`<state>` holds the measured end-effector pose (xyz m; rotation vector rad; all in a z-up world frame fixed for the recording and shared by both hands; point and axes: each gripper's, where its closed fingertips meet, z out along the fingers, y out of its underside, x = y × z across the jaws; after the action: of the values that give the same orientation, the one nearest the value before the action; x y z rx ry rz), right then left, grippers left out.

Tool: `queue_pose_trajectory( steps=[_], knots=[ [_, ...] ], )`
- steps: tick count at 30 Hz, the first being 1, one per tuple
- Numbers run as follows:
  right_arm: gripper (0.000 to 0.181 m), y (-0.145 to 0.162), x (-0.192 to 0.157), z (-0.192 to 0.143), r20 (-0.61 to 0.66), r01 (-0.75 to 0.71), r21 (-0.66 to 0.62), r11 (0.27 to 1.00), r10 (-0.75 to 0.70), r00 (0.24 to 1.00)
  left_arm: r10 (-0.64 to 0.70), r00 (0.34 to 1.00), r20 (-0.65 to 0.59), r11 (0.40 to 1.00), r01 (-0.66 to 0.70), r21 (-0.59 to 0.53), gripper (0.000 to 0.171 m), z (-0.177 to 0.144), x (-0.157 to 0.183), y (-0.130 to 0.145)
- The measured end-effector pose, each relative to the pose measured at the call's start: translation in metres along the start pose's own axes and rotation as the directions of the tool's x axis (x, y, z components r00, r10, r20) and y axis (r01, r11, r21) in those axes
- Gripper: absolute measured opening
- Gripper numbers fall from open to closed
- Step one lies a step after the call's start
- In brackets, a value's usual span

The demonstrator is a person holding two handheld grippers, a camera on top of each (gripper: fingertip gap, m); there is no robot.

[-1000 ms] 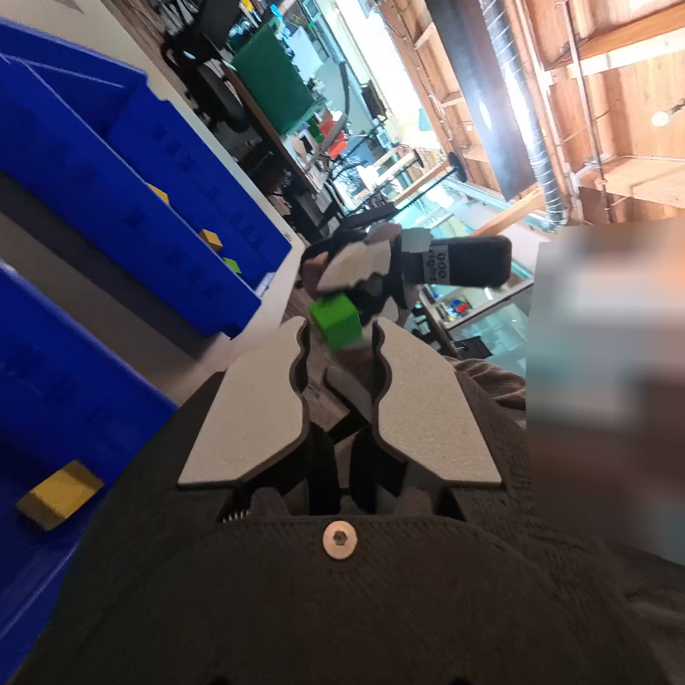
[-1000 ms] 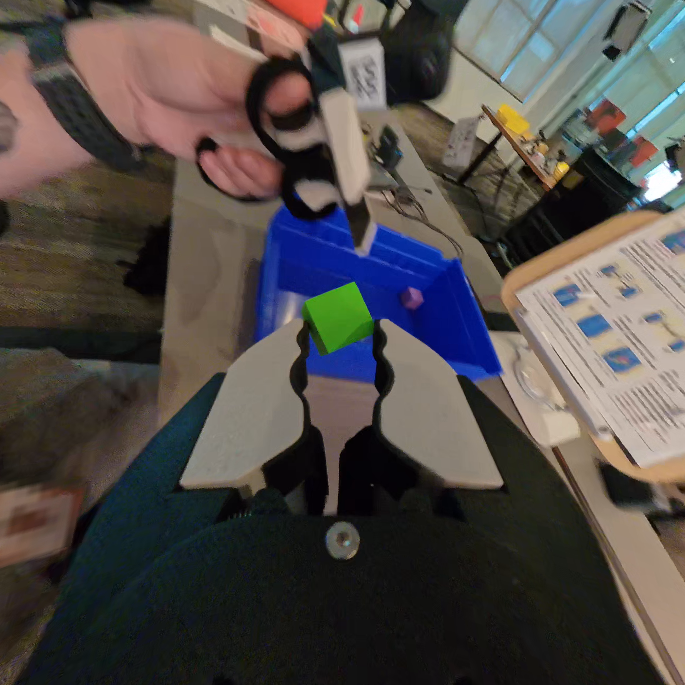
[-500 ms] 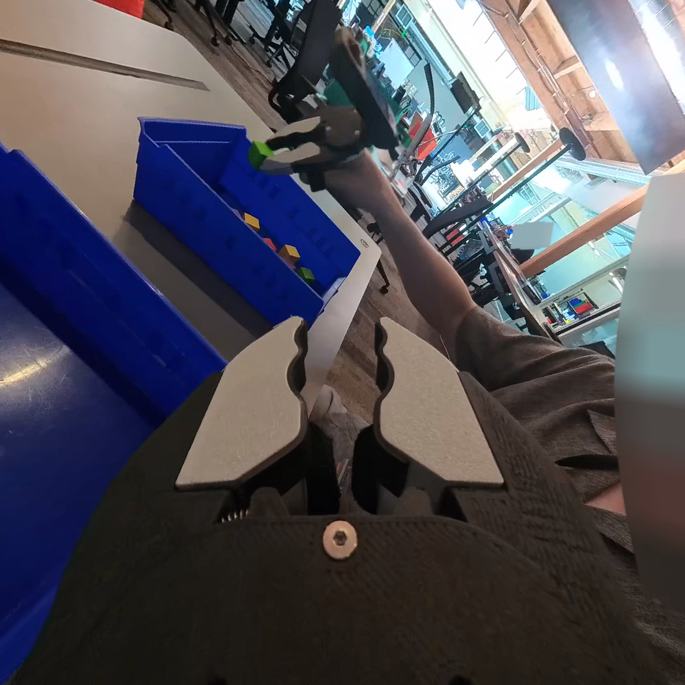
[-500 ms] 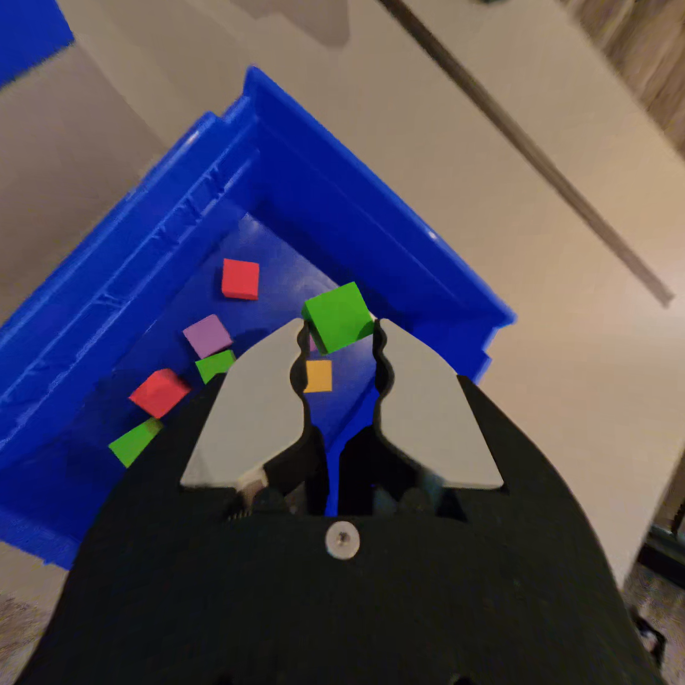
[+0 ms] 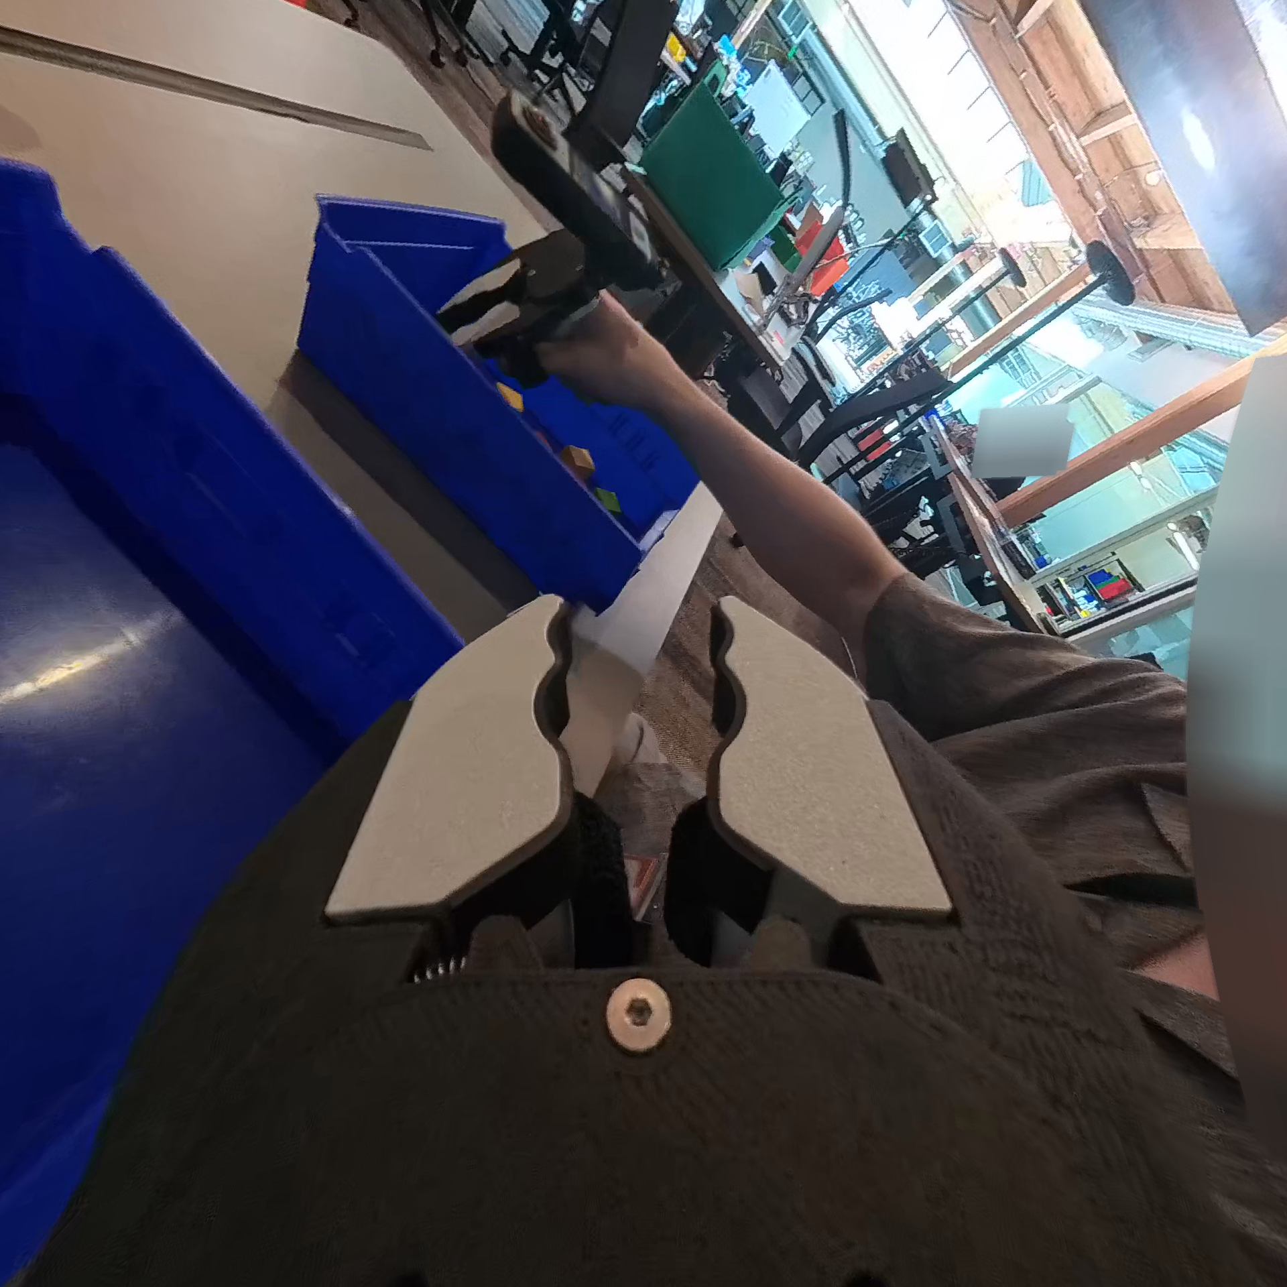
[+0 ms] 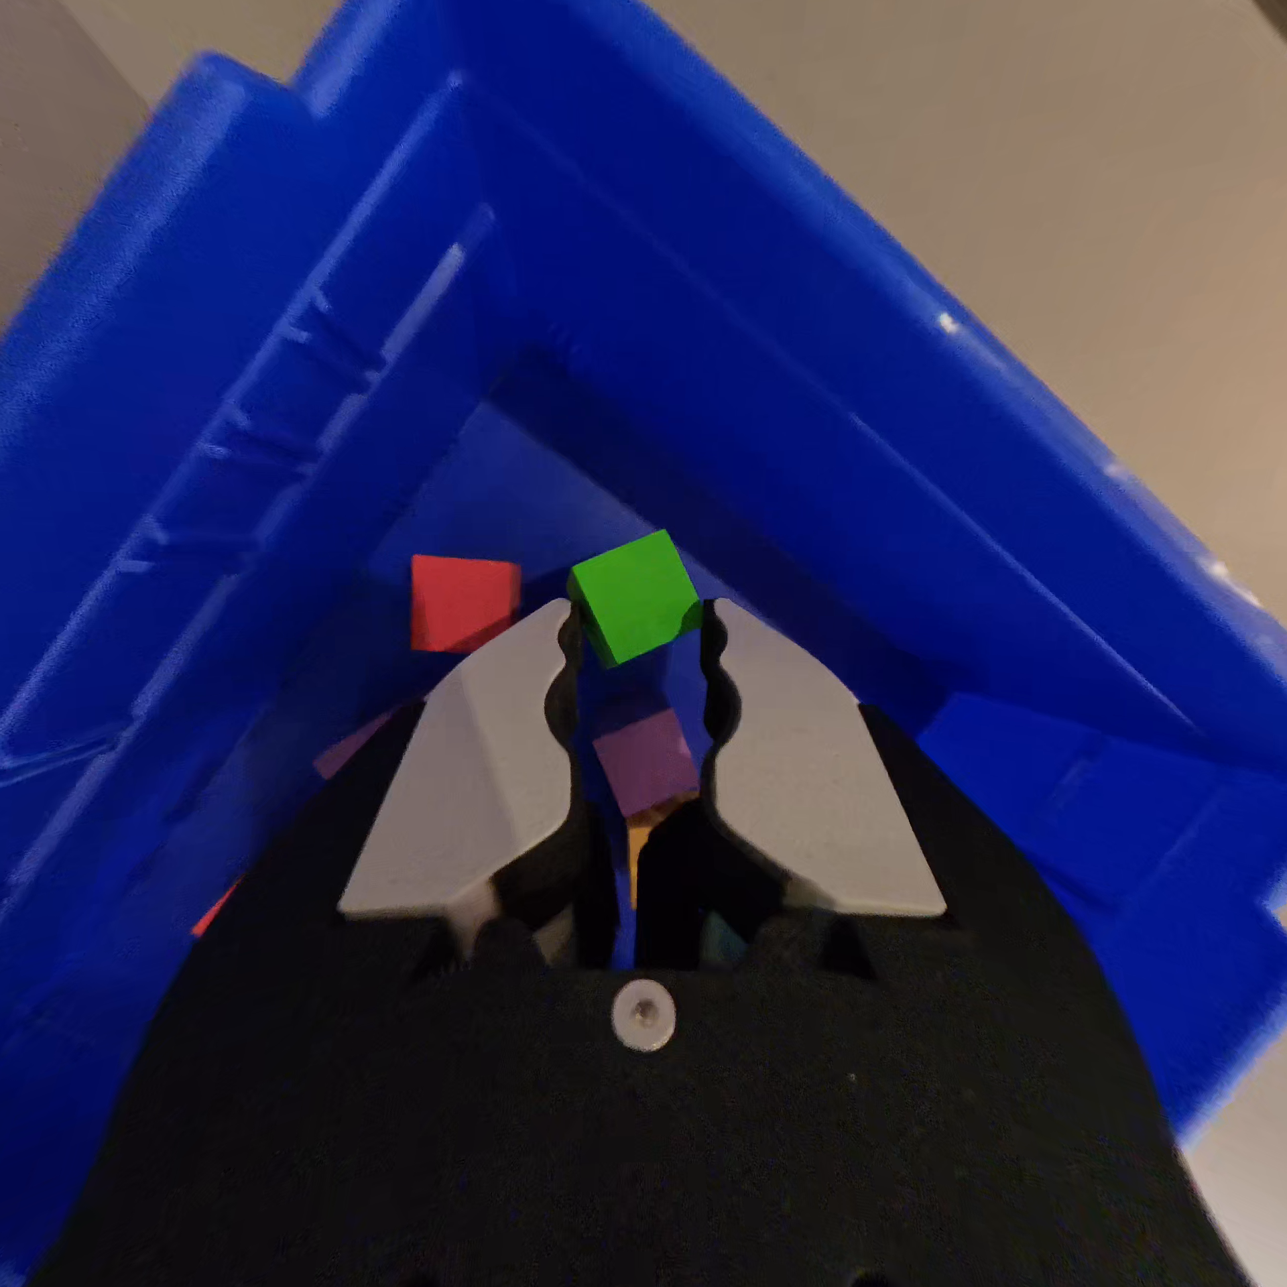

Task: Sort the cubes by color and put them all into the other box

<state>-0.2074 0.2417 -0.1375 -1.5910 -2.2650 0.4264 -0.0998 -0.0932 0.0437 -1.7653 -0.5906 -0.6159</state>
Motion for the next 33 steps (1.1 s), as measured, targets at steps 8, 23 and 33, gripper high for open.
queue_pose_trajectory(
  steps=[8, 23, 33],
  knots=[
    [0.034, 0.009, 0.002, 0.018, -0.013, -0.012, -0.025, 1.000, 0.012, 1.000, -0.050, 0.988, 0.147, 0.995, 0.061, -0.074, 0.047, 0.005, -0.042, 0.016],
    [0.054, -0.008, -0.007, -0.039, -0.082, 0.054, 0.125, 0.991, -0.044, 0.996, 0.029, 0.838, 0.546, 0.940, 0.162, -0.299, 0.061, 0.013, -0.104, 0.066],
    [0.048, -0.016, -0.037, -0.081, -0.127, 0.180, 0.261, 0.949, -0.151, 0.980, 0.064, 0.748, 0.661, 0.835, 0.323, -0.446, 0.073, 0.036, -0.138, 0.117]
  ],
)
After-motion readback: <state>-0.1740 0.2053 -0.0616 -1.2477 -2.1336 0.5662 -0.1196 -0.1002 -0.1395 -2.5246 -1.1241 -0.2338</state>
